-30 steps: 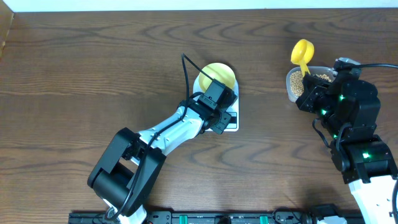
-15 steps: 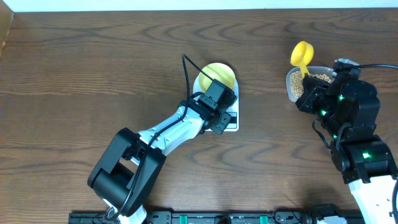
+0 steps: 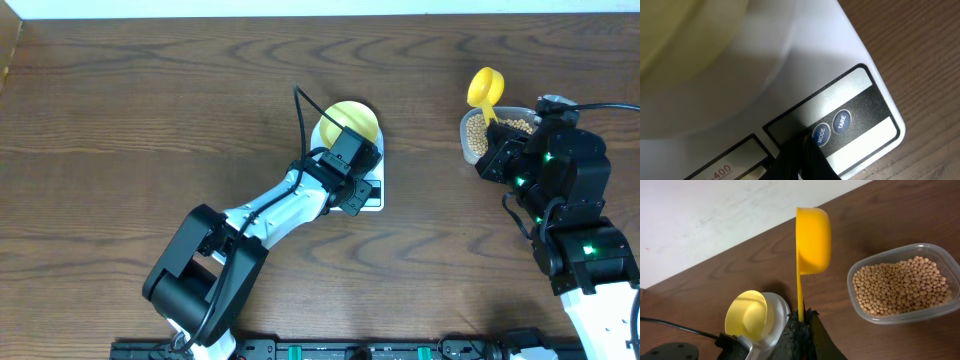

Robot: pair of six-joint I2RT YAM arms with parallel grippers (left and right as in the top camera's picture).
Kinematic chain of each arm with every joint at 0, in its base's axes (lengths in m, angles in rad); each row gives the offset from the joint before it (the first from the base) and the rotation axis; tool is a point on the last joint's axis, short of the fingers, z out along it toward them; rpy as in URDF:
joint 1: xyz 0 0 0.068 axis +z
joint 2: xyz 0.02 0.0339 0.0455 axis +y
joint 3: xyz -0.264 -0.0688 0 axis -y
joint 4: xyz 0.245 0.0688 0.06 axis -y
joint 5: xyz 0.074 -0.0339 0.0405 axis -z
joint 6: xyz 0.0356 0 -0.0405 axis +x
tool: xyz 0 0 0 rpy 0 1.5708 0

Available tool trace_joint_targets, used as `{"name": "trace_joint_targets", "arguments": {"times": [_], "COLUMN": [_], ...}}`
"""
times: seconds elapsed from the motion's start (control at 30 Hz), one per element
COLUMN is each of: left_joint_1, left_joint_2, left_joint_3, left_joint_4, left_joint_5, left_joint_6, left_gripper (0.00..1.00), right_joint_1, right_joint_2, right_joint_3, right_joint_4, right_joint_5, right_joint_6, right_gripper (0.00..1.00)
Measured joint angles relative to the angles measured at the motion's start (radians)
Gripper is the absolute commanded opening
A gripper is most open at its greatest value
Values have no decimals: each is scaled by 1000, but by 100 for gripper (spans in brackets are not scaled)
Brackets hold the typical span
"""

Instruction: Scoop item into bowl and weigh 50g on scale

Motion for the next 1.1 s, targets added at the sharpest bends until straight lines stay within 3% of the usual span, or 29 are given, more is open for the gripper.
{"name": "trace_joint_targets", "arguments": {"times": [1.1], "left_joint_1": [-7], "left_joint_2": [4], "left_joint_3": [14], "left_joint_4": [-41], "left_joint_5": [-16], "left_joint_6": [-7], "left_gripper": [7], "right_joint_1": [0], "right_joint_2": [0], "right_joint_3": [0], "right_joint_4": [-12], "right_joint_5": [0], "right_joint_6": [0], "right_gripper": [1]}}
